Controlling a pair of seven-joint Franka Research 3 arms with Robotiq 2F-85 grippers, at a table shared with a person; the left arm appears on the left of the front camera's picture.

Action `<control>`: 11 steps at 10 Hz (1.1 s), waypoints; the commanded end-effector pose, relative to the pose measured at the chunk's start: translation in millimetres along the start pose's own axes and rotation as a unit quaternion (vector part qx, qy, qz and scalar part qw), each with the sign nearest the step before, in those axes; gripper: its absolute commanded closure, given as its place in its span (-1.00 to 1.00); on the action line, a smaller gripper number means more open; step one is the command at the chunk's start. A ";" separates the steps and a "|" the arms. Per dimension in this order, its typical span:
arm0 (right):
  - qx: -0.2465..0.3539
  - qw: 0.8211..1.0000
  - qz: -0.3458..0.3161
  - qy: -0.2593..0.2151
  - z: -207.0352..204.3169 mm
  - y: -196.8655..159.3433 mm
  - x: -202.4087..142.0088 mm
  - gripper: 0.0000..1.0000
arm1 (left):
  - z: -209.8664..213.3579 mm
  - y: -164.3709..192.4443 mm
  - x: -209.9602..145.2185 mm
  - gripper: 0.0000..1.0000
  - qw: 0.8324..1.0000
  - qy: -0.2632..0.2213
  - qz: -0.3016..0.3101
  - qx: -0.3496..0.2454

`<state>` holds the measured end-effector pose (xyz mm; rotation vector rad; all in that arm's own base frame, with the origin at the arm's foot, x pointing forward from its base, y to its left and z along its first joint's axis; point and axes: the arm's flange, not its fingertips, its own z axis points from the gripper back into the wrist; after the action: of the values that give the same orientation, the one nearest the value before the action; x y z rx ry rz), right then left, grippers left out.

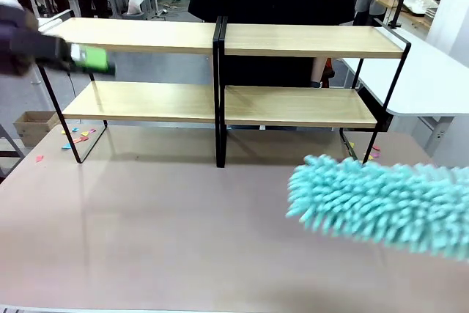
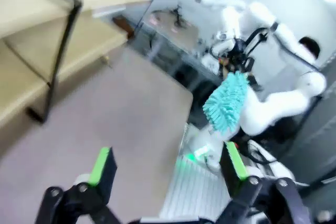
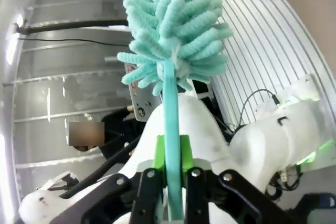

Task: Clean the shelves.
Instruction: Place the Duster on the table.

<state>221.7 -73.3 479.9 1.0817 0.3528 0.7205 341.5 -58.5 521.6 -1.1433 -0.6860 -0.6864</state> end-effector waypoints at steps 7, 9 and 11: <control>-0.042 0.995 -0.074 -0.043 -32.1 -85.1 74.6 0.75 | -15.2 43.8 -76.7 -1.00 0.965 0.173 0.196 -0.035; 0.004 0.997 -0.080 -0.024 -34.4 -108.2 91.7 0.75 | -15.2 43.8 -76.7 -1.00 0.965 0.173 0.196 -0.035; -0.011 0.995 -0.094 -0.027 -30.5 -120.0 98.7 0.75 | -15.2 43.8 -76.7 -1.00 0.965 0.173 0.196 -0.035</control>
<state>304.5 -15.5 363.7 1.0406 0.4250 0.5097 331.1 -50.0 435.1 -1.1187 -0.1178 -0.5343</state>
